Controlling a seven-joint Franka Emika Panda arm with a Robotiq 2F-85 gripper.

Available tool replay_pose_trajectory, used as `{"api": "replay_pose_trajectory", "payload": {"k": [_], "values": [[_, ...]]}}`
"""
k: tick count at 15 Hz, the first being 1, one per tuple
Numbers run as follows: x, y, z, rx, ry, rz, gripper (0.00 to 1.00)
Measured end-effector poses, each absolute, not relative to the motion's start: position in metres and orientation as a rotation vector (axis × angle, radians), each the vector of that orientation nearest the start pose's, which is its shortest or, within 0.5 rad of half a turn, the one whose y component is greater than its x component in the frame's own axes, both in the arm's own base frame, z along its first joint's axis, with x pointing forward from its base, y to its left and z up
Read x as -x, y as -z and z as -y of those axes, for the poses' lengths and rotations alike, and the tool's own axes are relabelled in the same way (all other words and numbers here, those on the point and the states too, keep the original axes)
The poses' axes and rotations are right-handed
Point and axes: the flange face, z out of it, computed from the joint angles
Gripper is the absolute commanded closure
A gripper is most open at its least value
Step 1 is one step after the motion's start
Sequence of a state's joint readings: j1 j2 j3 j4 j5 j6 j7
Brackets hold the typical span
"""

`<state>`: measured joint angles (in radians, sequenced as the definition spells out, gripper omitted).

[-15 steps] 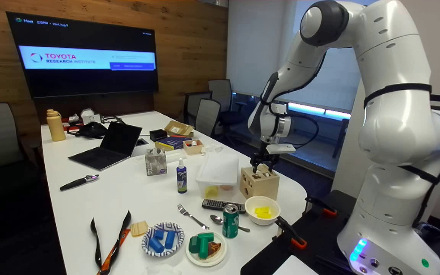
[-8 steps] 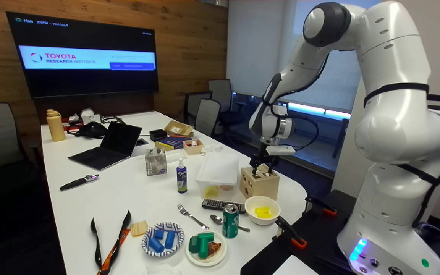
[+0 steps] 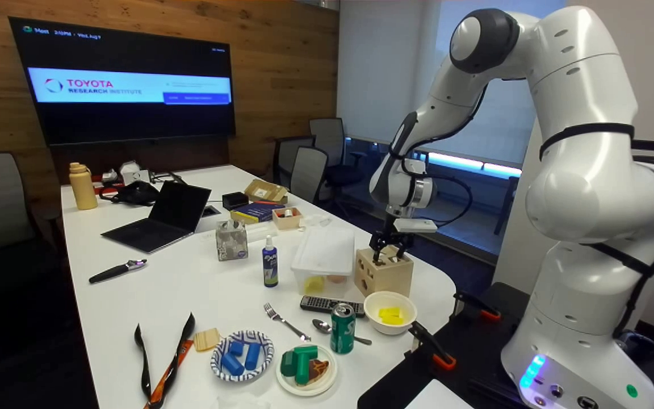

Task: Open the wooden object

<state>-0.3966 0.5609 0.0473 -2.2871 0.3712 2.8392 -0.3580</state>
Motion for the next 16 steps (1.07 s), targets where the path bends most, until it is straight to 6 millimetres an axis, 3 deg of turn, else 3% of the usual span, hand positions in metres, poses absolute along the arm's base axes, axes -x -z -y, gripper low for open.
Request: {"api": "replay_pose_trajectory", "payload": {"k": [16], "values": [[-0.502,-0.100,0.189,2.962,0.113,-0.530,0.00]]}}
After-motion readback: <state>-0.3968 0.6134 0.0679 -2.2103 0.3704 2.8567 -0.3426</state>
